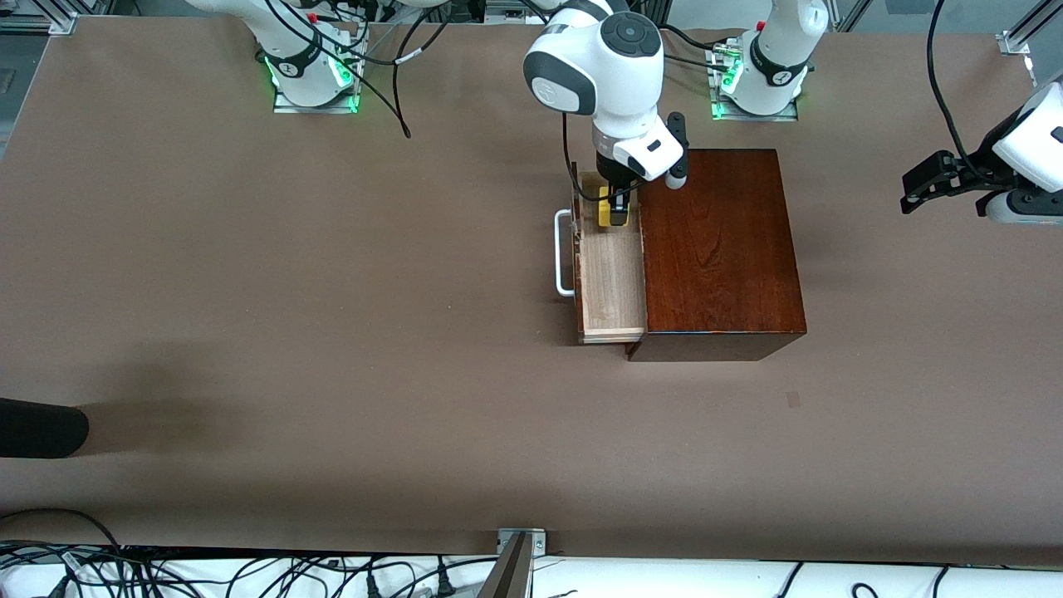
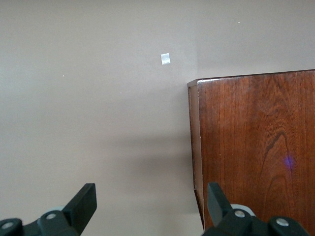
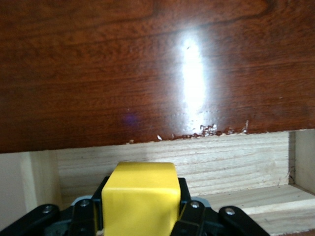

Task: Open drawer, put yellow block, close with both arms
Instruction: 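Lower the cube into the drawer and open the right gripper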

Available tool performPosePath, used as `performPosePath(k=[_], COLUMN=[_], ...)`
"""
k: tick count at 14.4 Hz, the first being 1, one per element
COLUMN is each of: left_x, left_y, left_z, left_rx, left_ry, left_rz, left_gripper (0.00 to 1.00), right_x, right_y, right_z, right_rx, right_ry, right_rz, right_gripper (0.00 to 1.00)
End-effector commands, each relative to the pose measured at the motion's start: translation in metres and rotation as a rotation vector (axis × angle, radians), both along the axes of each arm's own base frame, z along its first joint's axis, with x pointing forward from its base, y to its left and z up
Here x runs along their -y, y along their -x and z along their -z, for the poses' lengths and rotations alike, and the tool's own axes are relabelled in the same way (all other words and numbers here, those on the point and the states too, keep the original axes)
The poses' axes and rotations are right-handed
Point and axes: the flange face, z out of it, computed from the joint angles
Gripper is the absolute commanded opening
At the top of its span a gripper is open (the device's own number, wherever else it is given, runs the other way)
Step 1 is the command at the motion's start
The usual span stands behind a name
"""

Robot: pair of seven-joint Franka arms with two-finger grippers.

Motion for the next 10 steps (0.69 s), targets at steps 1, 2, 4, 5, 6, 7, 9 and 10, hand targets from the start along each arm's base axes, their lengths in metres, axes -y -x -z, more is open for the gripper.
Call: performPosePath(k=[1,2,4,5,6,7,9,10], left_x=[0.001,0.003,0.003,0.002,0.0,0.0,0.003,0.003], left_y=[-0.002,-0.002,-0.002,-0.002,-0.002,-0.002,-0.002,-0.002], left_z=[-0.005,-0.005,-0.005,-0.005,-0.005,-0.005,-0.004,-0.005], left_rx=[0.009,0.009,0.009,0.01,0.01,0.009,0.007,0.009], left_ry=[0.016,0.016,0.016,0.016,0.016,0.016,0.016,0.016], left_rz=[0.028,0.031,0.033,0.031,0.028,0.028,0.031,0.033], left_gripper=[1.0,1.0,1.0,1.0,1.0,1.0,1.0,1.0], right_x=[-0.003,-0.004,-0.004,-0.004,-0.003,-0.002,-0.002,-0.002], right_y=[-0.001,-0.001,-0.002,-0.002,-0.004,-0.004,-0.005,-0.005], right_z=[0.016,0.024,0.041,0.046,0.056,0.062,0.065,0.065], right_rx=[0.009,0.005,0.003,0.004,-0.002,-0.003,0.006,0.006], right_ry=[0.04,0.043,0.064,0.072,0.083,0.091,0.098,0.098], right_rz=[-0.038,-0.039,-0.057,-0.059,-0.057,-0.06,-0.061,-0.061], right_gripper=[0.0,0.0,0.0,0.0,0.0,0.0,0.0,0.0])
